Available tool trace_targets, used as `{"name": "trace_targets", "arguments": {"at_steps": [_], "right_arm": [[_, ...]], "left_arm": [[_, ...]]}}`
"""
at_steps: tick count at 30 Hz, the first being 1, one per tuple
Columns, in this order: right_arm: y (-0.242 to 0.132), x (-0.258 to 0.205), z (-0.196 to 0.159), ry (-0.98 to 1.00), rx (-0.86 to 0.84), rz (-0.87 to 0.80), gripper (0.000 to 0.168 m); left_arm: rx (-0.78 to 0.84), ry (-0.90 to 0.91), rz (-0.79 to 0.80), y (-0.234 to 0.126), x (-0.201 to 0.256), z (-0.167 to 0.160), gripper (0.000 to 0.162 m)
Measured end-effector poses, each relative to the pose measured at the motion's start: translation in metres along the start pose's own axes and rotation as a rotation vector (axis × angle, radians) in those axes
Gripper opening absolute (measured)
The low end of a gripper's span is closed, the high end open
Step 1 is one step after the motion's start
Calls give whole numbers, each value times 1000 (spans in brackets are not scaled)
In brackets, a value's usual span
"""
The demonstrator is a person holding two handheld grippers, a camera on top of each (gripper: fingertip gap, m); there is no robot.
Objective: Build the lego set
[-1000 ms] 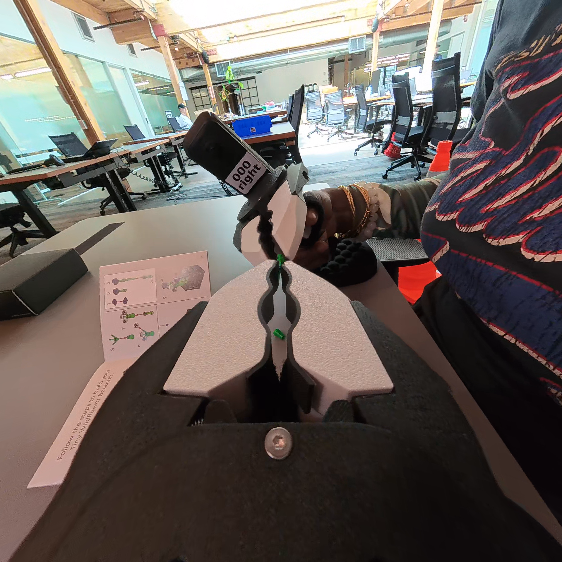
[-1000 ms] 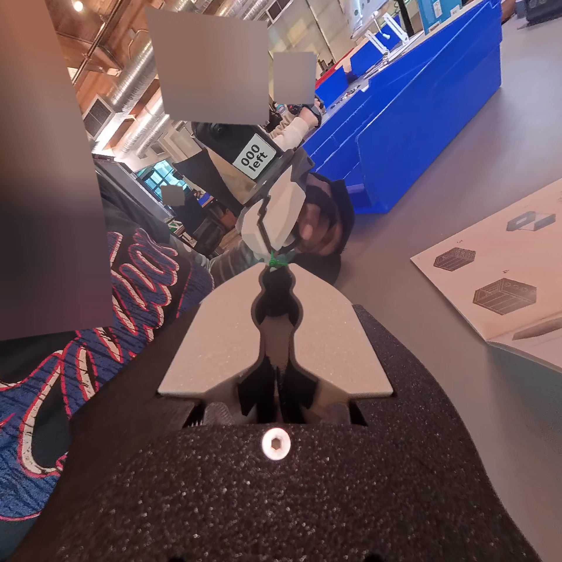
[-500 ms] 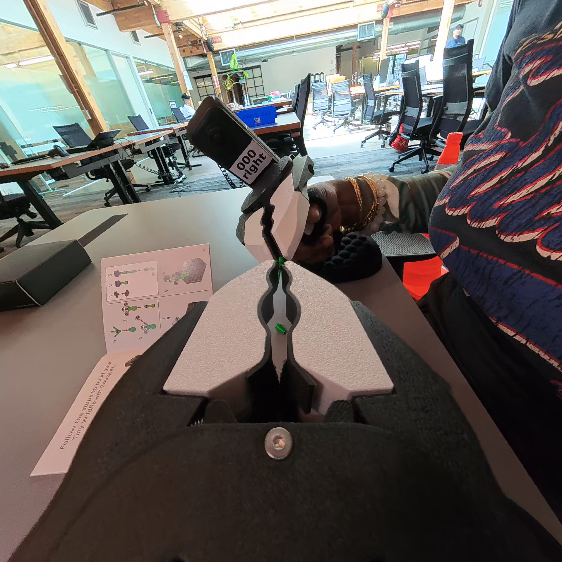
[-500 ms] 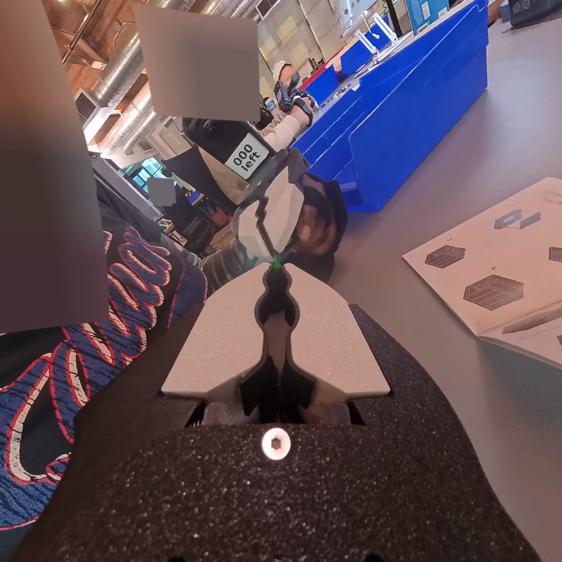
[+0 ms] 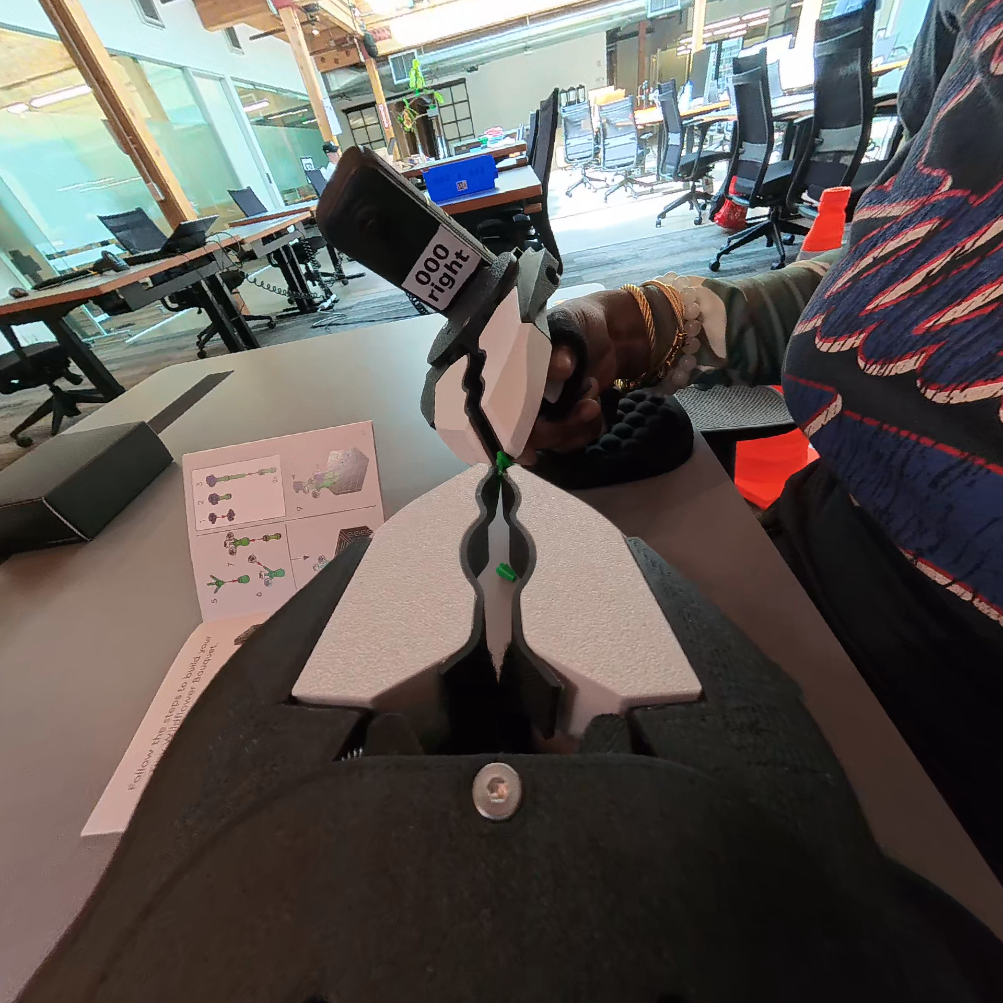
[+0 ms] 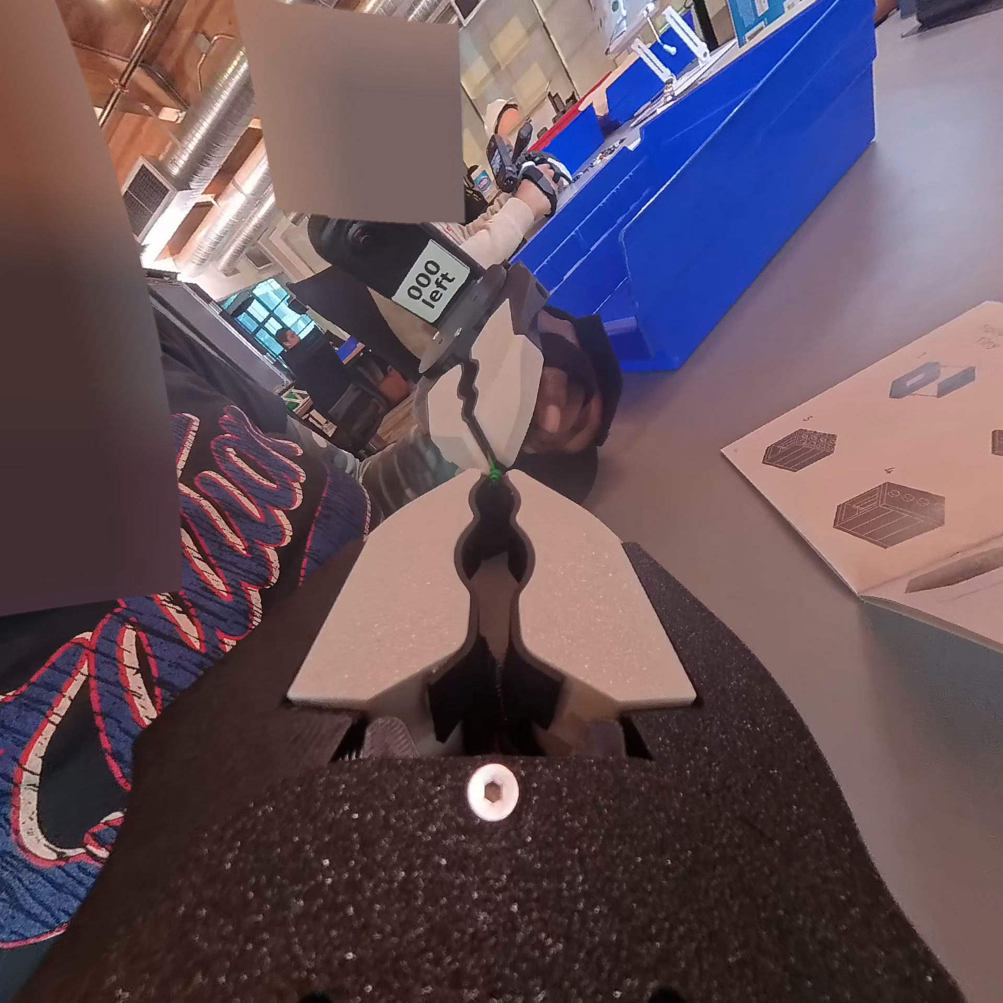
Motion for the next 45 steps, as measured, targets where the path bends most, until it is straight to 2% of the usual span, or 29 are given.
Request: {"name": "trace_targets", "arguments": {"at_steps": [1, 4, 6, 8, 10, 13, 16, 21, 23, 24, 26, 29, 32, 36, 40, 45], "right_arm": [[0, 0, 0, 0, -2, 3, 5], [-1, -2, 1, -33, -1, -13, 6], [-10, -3, 6, -113, 9, -39, 14], [-23, -1, 11, -232, -9, -114, 15], [-32, 3, 8, -382, -87, -206, 16], [-31, 12, -7, -568, -308, -293, 16], [-22, 21, -23, -695, -515, -295, 16], [-15, 38, -34, -795, -664, -261, 16], [-15, 40, -30, -809, -675, -285, 16], [-13, 34, -25, -804, -625, -266, 16], [-6, 18, -6, -730, -418, -224, 16], [0, 3, 19, -428, -126, -120, 17], [2, 5, 28, -136, 12, -49, 15], [9, 4, 21, 71, 22, 55, 15], [12, 6, 16, 57, -4, 34, 7], [12, 6, 14, 41, -17, 32, 6]], "left_arm": [[4, -7, -6, 0, 0, 0, 1], [7, -43, -20, -1, 0, 1, 1], [15, -76, -18, -4, -2, 2, 1], [18, -111, -6, -8, -5, 0, 1], [17, -144, 8, -11, -8, -1, 1], [14, -176, 14, -11, -11, -3, 1], [11, -185, 2, -11, -10, -3, 1], [25, -203, -11, -12, -10, -3, 1], [28, -209, -12, -12, -11, -3, 1], [30, -210, -10, -12, -11, -3, 1], [38, -207, -1, -13, -11, -3, 1], [61, -182, 13, -14, -11, 0, 1], [86, -135, 26, -15, -10, 3, 1], [73, -82, 52, -13, -9, 4, 1], [65, -76, 54, -12, -9, 3, 1], [57, -77, 51, -11, -8, 2, 1]]}}
Point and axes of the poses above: each gripper's, where its closed fingertips meet, y out along the fingers, z out of its top, x = y × z across the jaws, the point moved 5 cm from there along -y, back along the fingers, and after that the axes turned 6 degrees about -z, right-handed, at the moved point
